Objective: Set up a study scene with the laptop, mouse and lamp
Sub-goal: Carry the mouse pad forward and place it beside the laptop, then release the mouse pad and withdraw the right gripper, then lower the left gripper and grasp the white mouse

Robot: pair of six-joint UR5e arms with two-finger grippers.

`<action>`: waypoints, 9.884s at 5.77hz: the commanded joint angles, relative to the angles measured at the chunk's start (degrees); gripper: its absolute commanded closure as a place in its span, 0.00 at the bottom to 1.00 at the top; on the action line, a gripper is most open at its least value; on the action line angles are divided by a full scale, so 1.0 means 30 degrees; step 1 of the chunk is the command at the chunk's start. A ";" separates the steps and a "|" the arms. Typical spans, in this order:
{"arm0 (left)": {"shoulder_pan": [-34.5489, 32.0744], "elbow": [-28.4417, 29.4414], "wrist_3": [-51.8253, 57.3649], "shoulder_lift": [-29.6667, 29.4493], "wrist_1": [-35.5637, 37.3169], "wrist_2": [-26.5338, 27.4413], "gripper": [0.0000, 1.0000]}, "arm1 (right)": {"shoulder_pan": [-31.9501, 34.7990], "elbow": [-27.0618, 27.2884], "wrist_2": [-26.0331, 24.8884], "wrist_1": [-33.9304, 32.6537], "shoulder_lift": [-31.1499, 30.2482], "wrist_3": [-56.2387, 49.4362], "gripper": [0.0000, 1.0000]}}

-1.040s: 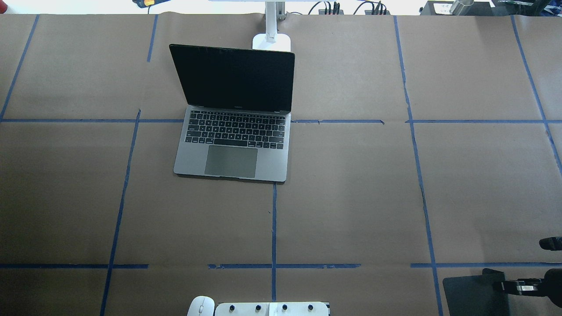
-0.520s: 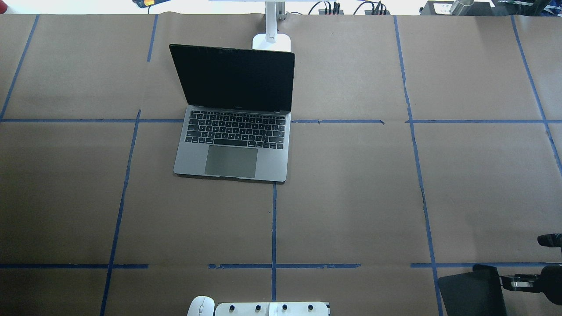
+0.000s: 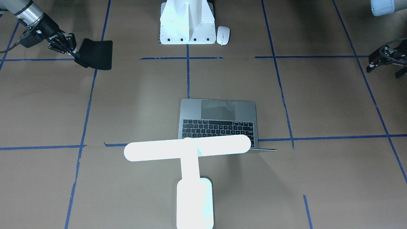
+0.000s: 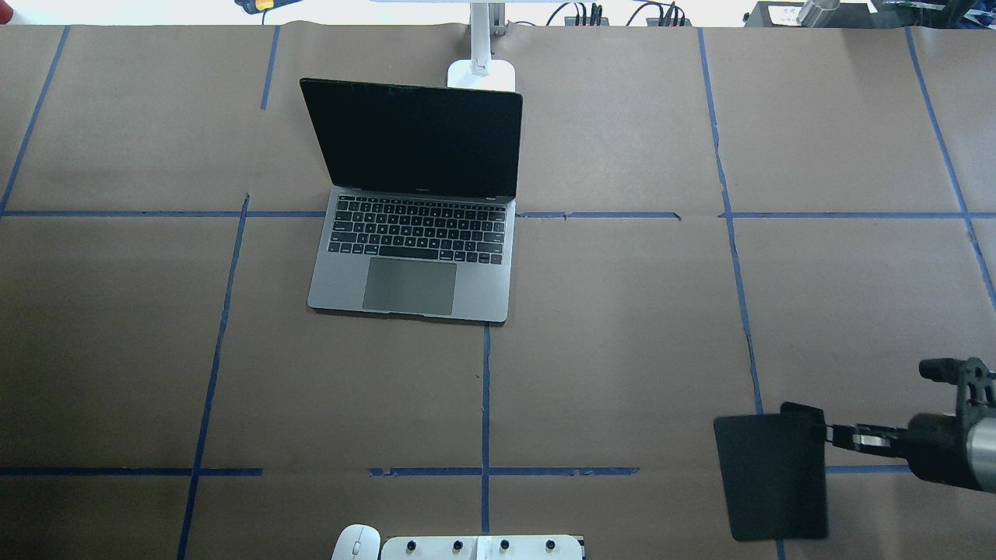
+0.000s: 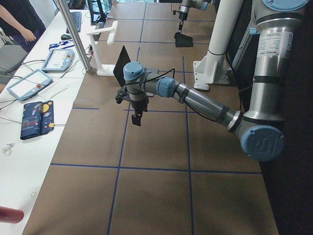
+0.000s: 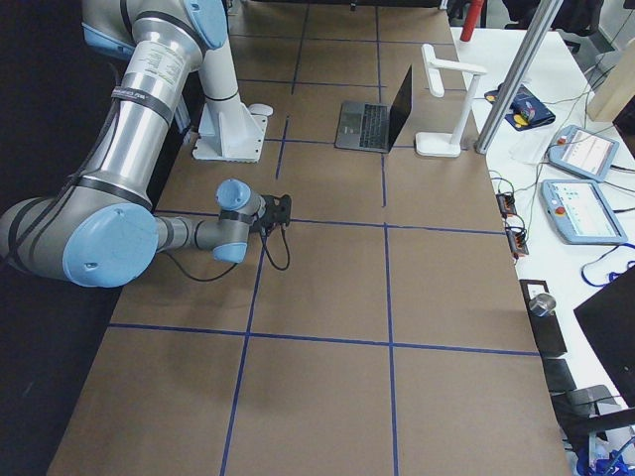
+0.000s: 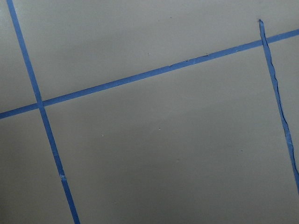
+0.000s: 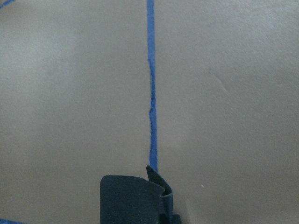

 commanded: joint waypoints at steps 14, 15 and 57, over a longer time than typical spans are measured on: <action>0.0029 -0.0376 -0.0937 -0.0061 -0.0009 -0.0066 0.00 | 0.7989 -0.6473 0.4174 -1.2907 1.6358 -0.1232 0.02; 0.0029 -0.0405 -0.0938 -0.0061 -0.0009 -0.0066 0.00 | 0.7899 -0.6386 0.4347 -1.3809 1.6474 -0.1290 0.00; 2.6928 -0.2774 -2.6895 -0.3606 -0.5694 1.7015 0.64 | 2.3279 -0.1932 1.3108 -2.6650 0.5518 -3.3635 0.00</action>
